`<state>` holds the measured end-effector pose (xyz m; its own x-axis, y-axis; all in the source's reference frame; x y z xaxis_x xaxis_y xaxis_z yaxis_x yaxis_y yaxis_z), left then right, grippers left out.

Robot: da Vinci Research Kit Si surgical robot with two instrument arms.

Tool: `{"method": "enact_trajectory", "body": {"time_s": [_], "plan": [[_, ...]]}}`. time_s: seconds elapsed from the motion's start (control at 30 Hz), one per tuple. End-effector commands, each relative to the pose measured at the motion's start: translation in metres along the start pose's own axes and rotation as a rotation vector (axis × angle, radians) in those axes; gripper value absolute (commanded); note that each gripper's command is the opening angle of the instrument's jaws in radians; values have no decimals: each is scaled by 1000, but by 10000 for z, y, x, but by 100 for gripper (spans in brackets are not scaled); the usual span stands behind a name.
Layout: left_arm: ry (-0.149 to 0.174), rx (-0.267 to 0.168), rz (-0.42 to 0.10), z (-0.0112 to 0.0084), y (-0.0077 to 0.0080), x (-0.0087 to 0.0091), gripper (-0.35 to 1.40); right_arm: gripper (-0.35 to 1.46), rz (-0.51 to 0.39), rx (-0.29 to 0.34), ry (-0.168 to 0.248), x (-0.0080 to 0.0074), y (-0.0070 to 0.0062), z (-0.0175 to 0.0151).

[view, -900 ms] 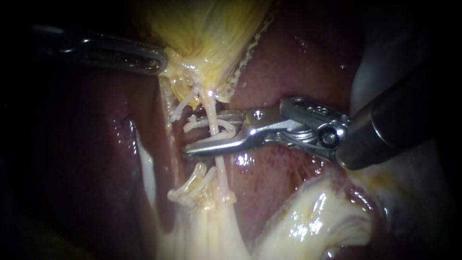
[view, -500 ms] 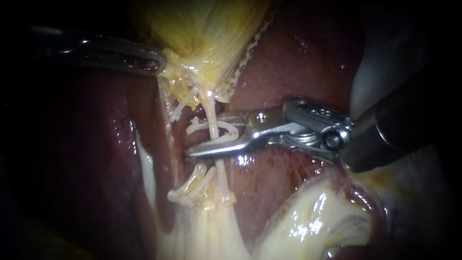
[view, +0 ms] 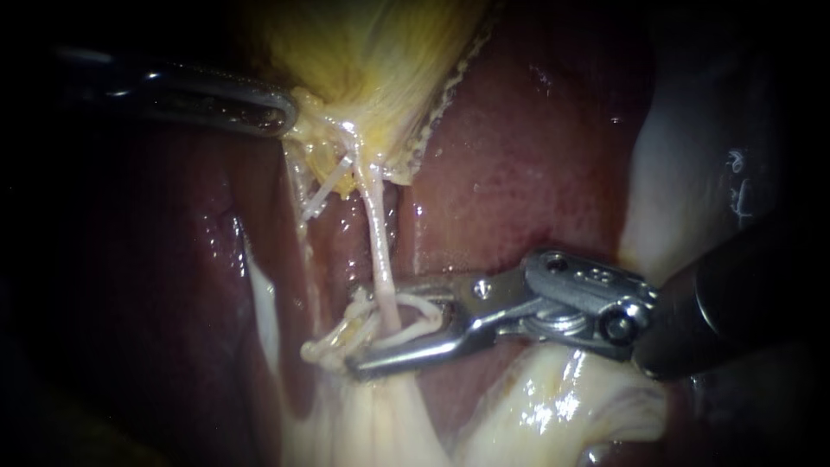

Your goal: Clipping first clip right tube

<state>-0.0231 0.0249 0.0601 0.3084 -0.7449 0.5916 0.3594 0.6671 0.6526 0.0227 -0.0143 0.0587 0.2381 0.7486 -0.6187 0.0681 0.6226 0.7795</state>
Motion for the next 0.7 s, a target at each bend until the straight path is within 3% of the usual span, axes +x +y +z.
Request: {"method": "enact_trajectory", "body": {"time_s": [0.03, 0.4, 0.47, 0.63, 0.7], "plan": [[0, -1, 0, 0, 0, 1, -35, 49, 8, 5, -4, 0, -1, -1], [0, 0, -4, 0, 1, 3, -35, 36, -10, 75, -42, -16, 3, 1], [0, 0, -4, 0, 1, 3, -35, 20, -13, 93, -51, -16, 6, 1], [0, 0, -4, 1, 1, 3, -35, 13, -15, 108, -58, -15, 15, 5], [0, 0, -4, 1, 2, 3, -35, -1, 26, 105, -64, -14, 17, 6]]}}
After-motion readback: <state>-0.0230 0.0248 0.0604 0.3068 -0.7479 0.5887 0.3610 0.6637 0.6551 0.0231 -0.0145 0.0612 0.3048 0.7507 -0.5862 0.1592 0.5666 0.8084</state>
